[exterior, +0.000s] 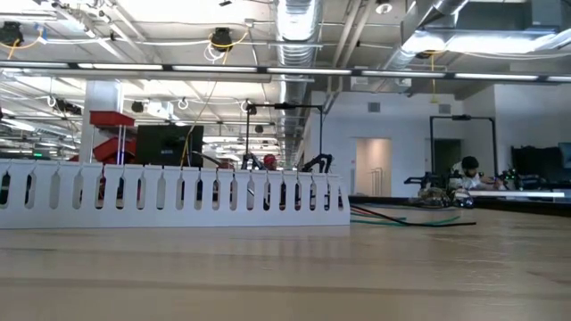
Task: Ziptie cables
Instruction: Close the white cable duct
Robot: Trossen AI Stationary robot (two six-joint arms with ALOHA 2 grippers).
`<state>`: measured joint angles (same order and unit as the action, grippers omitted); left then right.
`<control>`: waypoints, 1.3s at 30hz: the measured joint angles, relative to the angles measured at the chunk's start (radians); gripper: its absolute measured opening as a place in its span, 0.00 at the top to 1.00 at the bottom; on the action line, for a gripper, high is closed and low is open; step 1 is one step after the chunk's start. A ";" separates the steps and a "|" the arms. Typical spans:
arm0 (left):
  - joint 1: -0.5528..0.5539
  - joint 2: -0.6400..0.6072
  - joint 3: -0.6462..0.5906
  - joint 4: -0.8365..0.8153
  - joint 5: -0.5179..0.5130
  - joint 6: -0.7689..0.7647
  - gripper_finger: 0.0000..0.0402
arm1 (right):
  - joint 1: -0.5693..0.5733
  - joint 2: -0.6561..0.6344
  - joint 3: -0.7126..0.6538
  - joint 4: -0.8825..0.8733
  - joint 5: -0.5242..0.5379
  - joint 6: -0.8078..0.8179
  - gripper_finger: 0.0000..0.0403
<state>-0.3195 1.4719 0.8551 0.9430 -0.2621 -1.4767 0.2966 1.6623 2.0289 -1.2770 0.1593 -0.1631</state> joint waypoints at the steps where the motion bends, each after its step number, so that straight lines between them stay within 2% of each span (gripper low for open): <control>1: 0.000 0.000 0.000 0.003 0.000 0.001 0.97 | 0.001 0.000 0.000 0.003 0.003 -0.007 0.31; 4: 0.000 0.000 0.000 0.010 0.001 0.010 0.97 | 0.013 0.000 0.000 0.030 0.053 -0.030 0.31; 17: 0.000 0.000 0.000 0.018 0.026 0.037 0.97 | 0.044 -0.027 -0.001 0.089 0.061 -0.087 0.33; 25: 0.000 0.000 0.000 0.027 0.042 0.073 0.97 | 0.051 -0.028 -0.001 0.109 0.075 -0.166 0.45; 35: 0.000 -0.001 0.000 0.044 0.050 0.110 0.97 | 0.058 -0.029 -0.001 0.133 0.104 -0.190 0.45; 39: -0.001 -0.001 0.000 0.039 0.055 0.168 0.94 | 0.056 -0.037 -0.001 0.128 0.113 -0.191 0.45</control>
<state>-0.3208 1.4708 0.8551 0.9823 -0.2075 -1.3090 0.3531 1.6254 2.0281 -1.1494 0.2727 -0.3540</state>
